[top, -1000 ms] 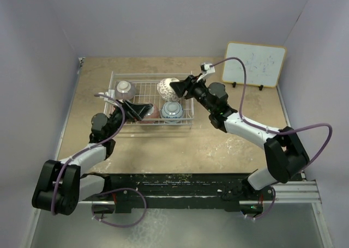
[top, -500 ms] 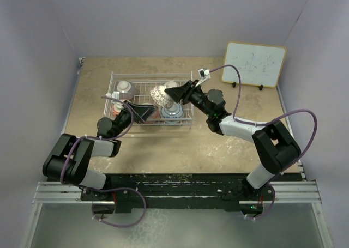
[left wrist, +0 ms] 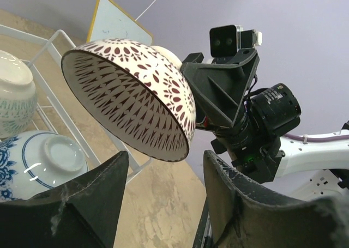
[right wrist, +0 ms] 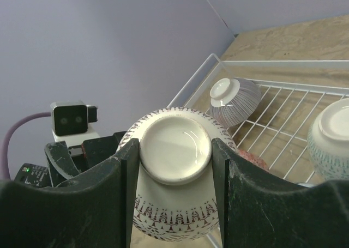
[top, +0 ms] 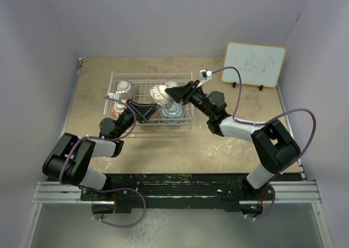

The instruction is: Unload the bowls from the dish rack

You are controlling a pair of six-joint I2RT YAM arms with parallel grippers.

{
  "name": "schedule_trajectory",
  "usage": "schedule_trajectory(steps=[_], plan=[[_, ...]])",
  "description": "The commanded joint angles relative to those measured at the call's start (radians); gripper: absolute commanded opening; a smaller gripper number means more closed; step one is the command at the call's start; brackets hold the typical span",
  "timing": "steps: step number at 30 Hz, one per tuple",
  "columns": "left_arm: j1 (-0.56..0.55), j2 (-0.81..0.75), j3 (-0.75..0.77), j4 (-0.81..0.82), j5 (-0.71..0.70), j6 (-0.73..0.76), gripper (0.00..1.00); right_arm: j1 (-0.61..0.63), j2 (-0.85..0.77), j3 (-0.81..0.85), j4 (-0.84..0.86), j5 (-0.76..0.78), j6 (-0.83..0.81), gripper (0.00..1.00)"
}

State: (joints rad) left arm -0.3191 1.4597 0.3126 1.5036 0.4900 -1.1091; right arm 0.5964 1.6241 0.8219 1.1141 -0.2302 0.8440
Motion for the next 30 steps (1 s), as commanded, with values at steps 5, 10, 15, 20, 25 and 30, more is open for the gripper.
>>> schedule_trajectory(steps=[5, 10, 15, 20, 25, 30], plan=[[-0.018, -0.032, 0.038, 0.142, -0.047, -0.02, 0.6, 0.001, -0.021, -0.019, 0.168, -0.014, 0.03, 0.0], [-0.024, -0.029, 0.053, 0.142, -0.064, -0.021, 0.6, 0.008, -0.018, -0.021, 0.178, -0.022, 0.035, 0.0], [-0.033, -0.022, 0.074, 0.142, -0.076, -0.02, 0.6, 0.021, -0.014, -0.021, 0.175, -0.019, 0.031, 0.0], [-0.046, -0.018, 0.089, 0.142, -0.089, -0.019, 0.6, 0.029, -0.004, -0.018, 0.189, -0.022, 0.038, 0.0], [-0.049, -0.019, 0.092, 0.142, -0.097, -0.018, 0.5, 0.034, 0.005, -0.012, 0.191, -0.024, 0.039, 0.0], [-0.051, -0.016, 0.09, 0.142, -0.102, -0.022, 0.38, 0.035, 0.011, -0.012, 0.196, -0.027, 0.04, 0.0]])
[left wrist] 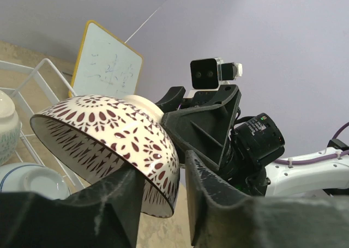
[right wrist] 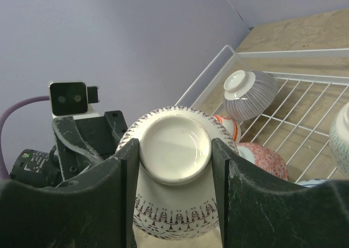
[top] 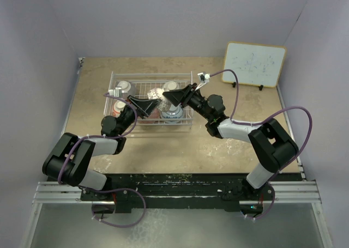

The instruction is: Unload the bowls from the dish rack

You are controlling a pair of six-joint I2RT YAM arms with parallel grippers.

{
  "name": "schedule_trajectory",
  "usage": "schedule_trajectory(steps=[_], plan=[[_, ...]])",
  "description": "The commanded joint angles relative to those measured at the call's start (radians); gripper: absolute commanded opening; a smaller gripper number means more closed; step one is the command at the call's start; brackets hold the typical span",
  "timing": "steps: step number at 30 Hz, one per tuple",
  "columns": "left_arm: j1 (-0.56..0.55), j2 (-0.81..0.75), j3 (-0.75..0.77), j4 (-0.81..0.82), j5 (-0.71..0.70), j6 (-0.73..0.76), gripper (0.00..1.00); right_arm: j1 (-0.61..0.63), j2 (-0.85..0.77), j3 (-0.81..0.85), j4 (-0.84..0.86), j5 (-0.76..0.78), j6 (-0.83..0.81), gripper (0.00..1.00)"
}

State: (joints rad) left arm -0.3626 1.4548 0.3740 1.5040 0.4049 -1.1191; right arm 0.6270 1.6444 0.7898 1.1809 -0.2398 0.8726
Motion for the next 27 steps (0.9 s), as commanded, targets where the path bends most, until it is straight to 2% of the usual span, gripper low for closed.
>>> schedule_trajectory(steps=[1, 5, 10, 14, 19, 23, 26, 27], plan=[[-0.007, -0.011, 0.027, 0.142, -0.017, -0.012, 0.35, 0.005, -0.009, 0.022, 0.128, -0.019, 0.011, 0.0], [-0.009, -0.011, 0.026, 0.142, -0.023, -0.015, 0.15, 0.005, 0.0, 0.025, 0.131, -0.025, 0.014, 0.0], [-0.009, 0.001, 0.04, 0.142, -0.006, -0.037, 0.02, 0.006, 0.0, 0.022, 0.133, -0.028, 0.003, 0.0], [-0.009, 0.008, 0.039, 0.134, 0.012, -0.027, 0.0, 0.007, -0.02, 0.014, 0.112, -0.012, -0.019, 0.0], [-0.009, -0.006, 0.071, 0.007, 0.074, 0.009, 0.0, 0.005, -0.051, -0.006, 0.084, -0.021, -0.035, 0.25], [-0.01, -0.05, 0.092, -0.116, 0.102, 0.065, 0.0, 0.005, -0.101, -0.01, 0.01, 0.02, -0.081, 0.36], [-0.017, -0.118, 0.135, -0.295, 0.111, 0.146, 0.0, 0.004, -0.158, -0.008, -0.117, 0.081, -0.14, 0.47], [-0.021, -0.14, 0.155, -0.398, 0.11, 0.18, 0.0, 0.005, -0.179, -0.005, -0.162, 0.105, -0.162, 0.5]])
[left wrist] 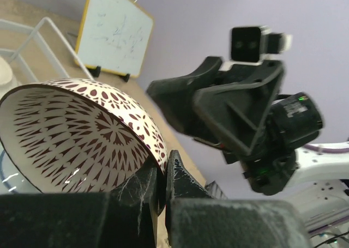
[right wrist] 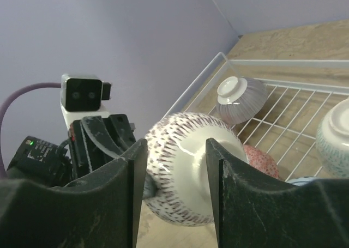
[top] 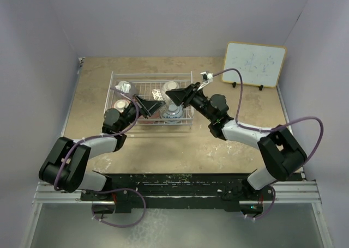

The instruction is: Unload the bowls from the dish rack

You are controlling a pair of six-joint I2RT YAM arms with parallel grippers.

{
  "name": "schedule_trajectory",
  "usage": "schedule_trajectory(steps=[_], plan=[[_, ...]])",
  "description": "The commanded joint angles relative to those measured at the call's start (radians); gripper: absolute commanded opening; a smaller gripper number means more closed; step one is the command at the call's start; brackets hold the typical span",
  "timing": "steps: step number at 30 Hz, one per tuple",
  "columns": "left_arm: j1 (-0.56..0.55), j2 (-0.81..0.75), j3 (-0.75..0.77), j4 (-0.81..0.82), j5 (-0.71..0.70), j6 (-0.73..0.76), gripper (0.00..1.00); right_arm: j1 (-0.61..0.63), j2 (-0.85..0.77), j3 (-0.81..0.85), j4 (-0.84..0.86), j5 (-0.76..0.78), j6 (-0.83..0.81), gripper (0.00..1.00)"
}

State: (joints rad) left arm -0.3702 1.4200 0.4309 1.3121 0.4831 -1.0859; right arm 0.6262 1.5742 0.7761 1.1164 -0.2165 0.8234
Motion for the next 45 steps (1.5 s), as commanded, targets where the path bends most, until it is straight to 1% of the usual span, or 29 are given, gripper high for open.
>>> schedule_trajectory(steps=[1, 6, 10, 15, 17, 18, 20, 21, 24, 27, 29, 32, 37, 41, 45], plan=[[-0.02, -0.128, 0.117, -0.278, 0.028, 0.184, 0.0, 0.004, -0.131, 0.015, -0.144, 0.106, -0.131, 0.52], [-0.071, -0.184, 0.212, -0.553, -0.002, 0.351, 0.0, -0.002, -0.233, 0.059, -0.381, 0.213, -0.206, 0.54], [-0.156, -0.17, 0.317, -0.769, -0.043, 0.499, 0.0, -0.003, -0.31, 0.108, -0.561, 0.322, -0.264, 0.53], [-0.302, -0.066, 0.537, -1.071, -0.153, 0.685, 0.0, -0.013, -0.407, 0.151, -0.772, 0.519, -0.314, 0.51], [-0.353, -0.003, 0.628, -1.169, -0.186, 0.735, 0.0, -0.051, -0.425, 0.184, -0.914, 0.609, -0.229, 0.47], [-0.379, 0.038, 0.68, -1.219, -0.197, 0.762, 0.0, -0.084, -0.433, 0.183, -0.95, 0.605, -0.203, 0.47], [-0.433, 0.095, 0.758, -1.28, -0.253, 0.815, 0.0, -0.177, -0.451, 0.152, -0.961, 0.52, -0.159, 0.47], [-0.469, 0.129, 0.797, -1.316, -0.279, 0.835, 0.0, -0.234, -0.454, 0.122, -0.954, 0.437, -0.143, 0.47], [-0.532, 0.237, 0.932, -1.436, -0.344, 0.89, 0.0, -0.392, -0.449, 0.056, -0.911, 0.253, -0.116, 0.49], [-0.585, 0.354, 1.073, -1.562, -0.415, 0.936, 0.0, -0.501, -0.459, 0.006, -0.876, 0.159, -0.108, 0.51], [-0.611, 0.43, 1.169, -1.645, -0.454, 0.969, 0.0, -0.544, -0.462, 0.0, -0.885, 0.142, -0.123, 0.52], [-0.637, 0.514, 1.278, -1.719, -0.501, 1.003, 0.0, -0.577, -0.473, -0.01, -0.895, 0.146, -0.145, 0.53], [-0.645, 0.615, 1.393, -1.792, -0.496, 1.042, 0.0, -0.59, -0.465, 0.0, -0.941, 0.191, -0.191, 0.58], [-0.649, 0.69, 1.467, -1.858, -0.498, 1.084, 0.0, -0.602, -0.448, 0.003, -0.971, 0.24, -0.23, 0.65], [-0.66, 0.758, 1.525, -1.926, -0.508, 1.113, 0.0, -0.618, -0.436, 0.002, -0.972, 0.232, -0.248, 0.68]])
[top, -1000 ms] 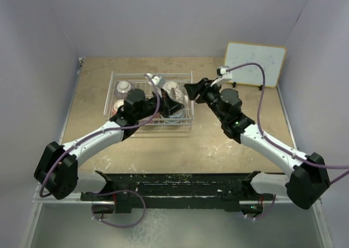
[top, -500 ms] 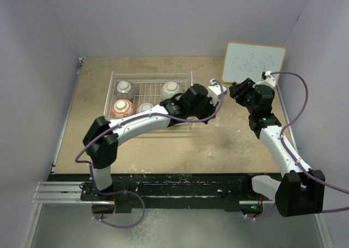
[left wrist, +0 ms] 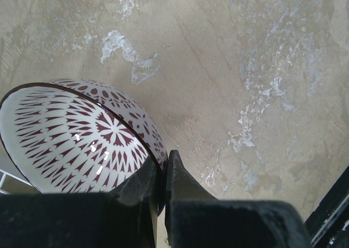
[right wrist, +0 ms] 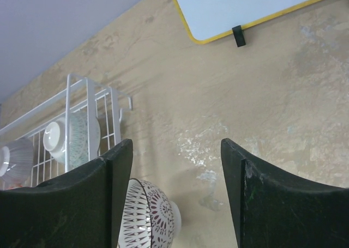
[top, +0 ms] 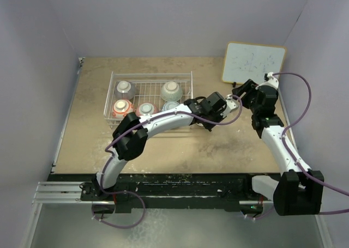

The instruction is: Unload the bowls from the dish rack

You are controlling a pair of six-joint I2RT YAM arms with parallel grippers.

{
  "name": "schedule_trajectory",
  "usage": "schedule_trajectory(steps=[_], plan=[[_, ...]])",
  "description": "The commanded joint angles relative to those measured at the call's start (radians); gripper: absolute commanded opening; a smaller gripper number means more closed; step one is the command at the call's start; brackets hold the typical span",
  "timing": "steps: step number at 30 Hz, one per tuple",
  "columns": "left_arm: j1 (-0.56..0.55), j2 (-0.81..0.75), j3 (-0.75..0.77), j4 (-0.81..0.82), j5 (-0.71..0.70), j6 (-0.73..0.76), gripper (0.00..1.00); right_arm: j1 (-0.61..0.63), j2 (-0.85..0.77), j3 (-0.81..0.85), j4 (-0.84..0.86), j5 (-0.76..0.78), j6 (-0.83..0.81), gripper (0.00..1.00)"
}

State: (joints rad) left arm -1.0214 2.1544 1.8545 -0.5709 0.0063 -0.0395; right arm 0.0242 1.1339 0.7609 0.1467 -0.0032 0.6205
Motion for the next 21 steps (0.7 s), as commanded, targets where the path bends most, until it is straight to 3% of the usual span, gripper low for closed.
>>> schedule_trajectory(steps=[1, 12, 15, 21], plan=[[-0.011, 0.039, 0.116, -0.058, -0.037, 0.075, 0.0, -0.018, 0.005, 0.016, -0.001, 0.016, -0.046, 0.68], [-0.045, 0.161, 0.219, -0.177, -0.108, 0.156, 0.0, -0.102, 0.034, -0.017, 0.03, -0.063, -0.046, 0.7], [-0.055, 0.168, 0.218, -0.188, -0.155, 0.169, 0.21, -0.107, 0.031, -0.02, 0.032, -0.065, -0.049, 0.7], [-0.058, 0.15, 0.217, -0.184, -0.155, 0.153, 0.49, -0.109, 0.026, -0.018, 0.023, -0.055, -0.062, 0.7]])
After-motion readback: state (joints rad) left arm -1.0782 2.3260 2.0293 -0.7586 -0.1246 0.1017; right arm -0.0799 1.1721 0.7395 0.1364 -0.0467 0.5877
